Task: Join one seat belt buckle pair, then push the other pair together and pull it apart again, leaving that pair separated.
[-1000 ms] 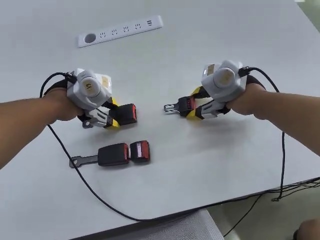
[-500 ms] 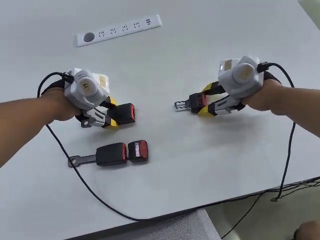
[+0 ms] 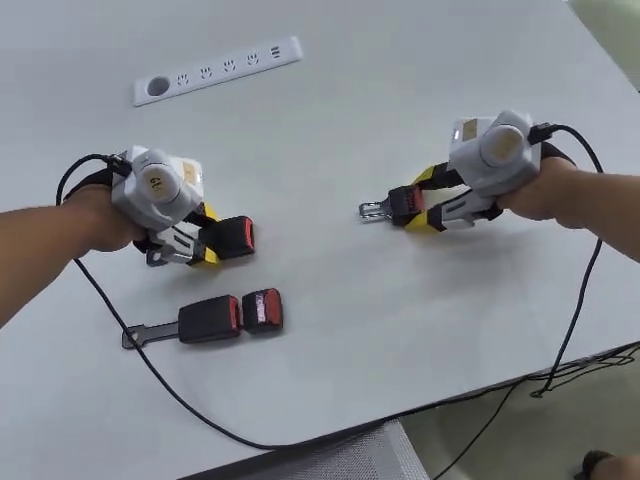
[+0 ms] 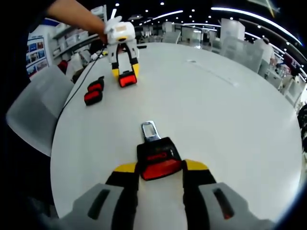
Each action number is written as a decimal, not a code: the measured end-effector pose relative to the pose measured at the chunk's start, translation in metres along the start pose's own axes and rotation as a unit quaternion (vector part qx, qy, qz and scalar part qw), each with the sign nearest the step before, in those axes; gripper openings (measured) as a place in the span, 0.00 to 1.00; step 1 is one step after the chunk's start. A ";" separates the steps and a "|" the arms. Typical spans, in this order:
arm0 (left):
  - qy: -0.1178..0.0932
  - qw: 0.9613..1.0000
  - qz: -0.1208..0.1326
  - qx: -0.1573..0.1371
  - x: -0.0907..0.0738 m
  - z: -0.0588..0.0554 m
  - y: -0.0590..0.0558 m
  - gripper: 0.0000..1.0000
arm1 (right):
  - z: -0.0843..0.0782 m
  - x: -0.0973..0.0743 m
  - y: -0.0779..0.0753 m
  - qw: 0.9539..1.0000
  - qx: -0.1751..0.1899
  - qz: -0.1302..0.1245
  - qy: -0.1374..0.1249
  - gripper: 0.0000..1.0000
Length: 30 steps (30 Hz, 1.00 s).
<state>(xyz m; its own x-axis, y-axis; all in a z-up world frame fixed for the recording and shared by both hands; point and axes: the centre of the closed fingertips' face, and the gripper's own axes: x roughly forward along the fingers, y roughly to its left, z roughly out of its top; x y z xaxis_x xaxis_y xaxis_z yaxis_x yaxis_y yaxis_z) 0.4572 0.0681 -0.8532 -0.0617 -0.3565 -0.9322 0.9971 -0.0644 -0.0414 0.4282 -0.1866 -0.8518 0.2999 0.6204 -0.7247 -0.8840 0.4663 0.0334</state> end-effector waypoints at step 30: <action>-0.270 0.907 0.174 -0.274 -0.063 0.051 0.009 1.00 | 0.052 -0.029 0.009 0.971 0.108 -0.173 -0.122 0.89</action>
<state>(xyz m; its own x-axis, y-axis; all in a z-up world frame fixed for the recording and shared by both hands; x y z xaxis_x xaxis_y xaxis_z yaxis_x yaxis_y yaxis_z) 0.4673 0.0422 -0.7765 0.3947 -0.6798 -0.6181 0.8241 0.5594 -0.0890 0.4302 -0.1676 -0.7946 0.6650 0.5220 -0.5340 -0.6271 0.7787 -0.0198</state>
